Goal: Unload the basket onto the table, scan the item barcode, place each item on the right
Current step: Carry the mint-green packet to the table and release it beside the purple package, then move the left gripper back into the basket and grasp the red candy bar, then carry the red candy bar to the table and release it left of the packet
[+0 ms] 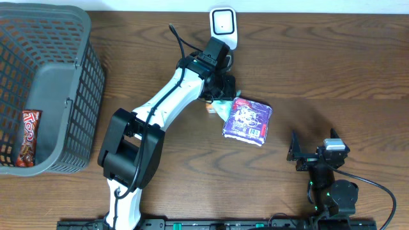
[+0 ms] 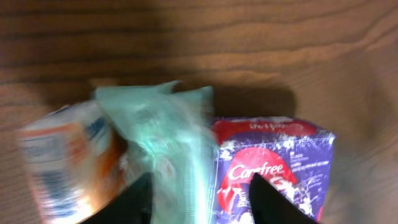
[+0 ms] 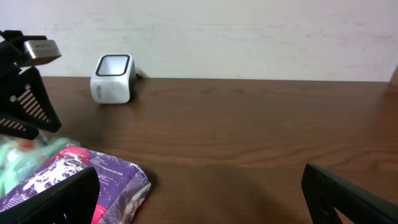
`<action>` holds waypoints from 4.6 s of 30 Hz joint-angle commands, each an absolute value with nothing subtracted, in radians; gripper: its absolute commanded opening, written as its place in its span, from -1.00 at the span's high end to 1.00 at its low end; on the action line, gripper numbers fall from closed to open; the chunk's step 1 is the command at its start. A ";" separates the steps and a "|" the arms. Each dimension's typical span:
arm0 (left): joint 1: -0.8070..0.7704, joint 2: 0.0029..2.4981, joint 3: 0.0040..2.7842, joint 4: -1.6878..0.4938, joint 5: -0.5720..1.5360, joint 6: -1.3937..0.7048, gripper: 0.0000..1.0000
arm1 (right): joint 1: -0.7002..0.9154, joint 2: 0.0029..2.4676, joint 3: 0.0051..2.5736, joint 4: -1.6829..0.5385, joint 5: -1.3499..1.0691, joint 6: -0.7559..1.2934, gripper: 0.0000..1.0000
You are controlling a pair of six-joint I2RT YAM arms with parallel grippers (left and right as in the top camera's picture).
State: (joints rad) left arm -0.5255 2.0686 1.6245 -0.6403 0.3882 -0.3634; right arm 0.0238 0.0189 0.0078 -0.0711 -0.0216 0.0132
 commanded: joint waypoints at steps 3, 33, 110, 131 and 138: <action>-0.505 2.030 1.647 -0.628 0.380 -0.352 -0.19 | 0.032 0.016 0.006 -0.075 -0.016 0.006 -0.98; 0.402 1.563 1.664 -0.656 -0.305 0.032 -0.60 | 0.032 0.016 0.006 -0.075 -0.016 0.006 -0.98; 0.173 1.314 1.562 -0.229 0.593 -0.651 0.86 | 0.032 0.016 0.006 -0.075 -0.016 0.006 -0.99; -0.434 1.832 1.560 -0.725 0.268 -0.260 0.85 | 0.032 0.016 0.006 -0.075 -0.016 0.006 -0.99; -0.460 1.931 1.560 -0.717 0.268 -0.263 0.85 | 0.032 0.016 0.006 -0.075 -0.017 0.006 -0.98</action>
